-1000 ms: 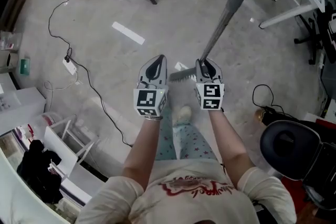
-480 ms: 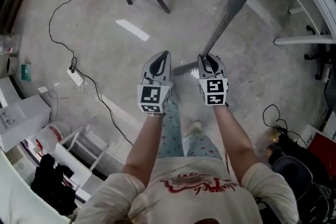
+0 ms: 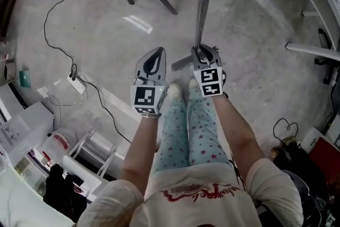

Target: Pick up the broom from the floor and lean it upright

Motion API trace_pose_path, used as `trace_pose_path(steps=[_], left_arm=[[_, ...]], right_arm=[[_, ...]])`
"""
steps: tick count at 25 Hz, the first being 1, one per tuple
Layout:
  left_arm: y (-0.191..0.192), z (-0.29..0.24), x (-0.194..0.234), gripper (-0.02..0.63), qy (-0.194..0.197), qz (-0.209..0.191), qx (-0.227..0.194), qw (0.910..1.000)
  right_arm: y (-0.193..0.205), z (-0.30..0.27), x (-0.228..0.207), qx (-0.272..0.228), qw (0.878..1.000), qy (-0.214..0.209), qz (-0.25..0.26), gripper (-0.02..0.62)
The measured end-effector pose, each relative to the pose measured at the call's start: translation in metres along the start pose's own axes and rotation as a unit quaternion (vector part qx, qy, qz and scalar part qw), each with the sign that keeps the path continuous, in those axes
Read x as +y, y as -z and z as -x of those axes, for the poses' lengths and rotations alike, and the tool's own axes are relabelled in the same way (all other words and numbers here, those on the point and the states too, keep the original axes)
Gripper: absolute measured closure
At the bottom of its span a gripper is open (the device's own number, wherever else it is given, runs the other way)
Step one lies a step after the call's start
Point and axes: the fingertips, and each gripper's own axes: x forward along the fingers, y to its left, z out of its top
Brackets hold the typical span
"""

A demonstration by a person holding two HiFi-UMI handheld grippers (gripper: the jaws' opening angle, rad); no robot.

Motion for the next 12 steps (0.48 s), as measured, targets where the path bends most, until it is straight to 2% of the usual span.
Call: trace_pose_path(steps=[4, 9, 12], left_arm=[[0.023, -0.011, 0.013, 0.586, -0.016, 0.017, 0.014, 0.9996], [0.057, -0.024, 0.025, 0.586, -0.038, 0.034, 0.029, 0.9983], [0.069, -0.041, 0.035, 0.586, -0.042, 0.027, 0.023, 0.9985]], right_arm=[[0.012, -0.043, -0.004, 0.018, 1.000, -0.013, 0.003, 0.502], [0.052, -0.093, -0.011, 0.056, 0.998, -0.028, 0.004, 0.502], [0.076, -0.121, -0.018, 0.075, 0.997, -0.026, 0.014, 0.502]])
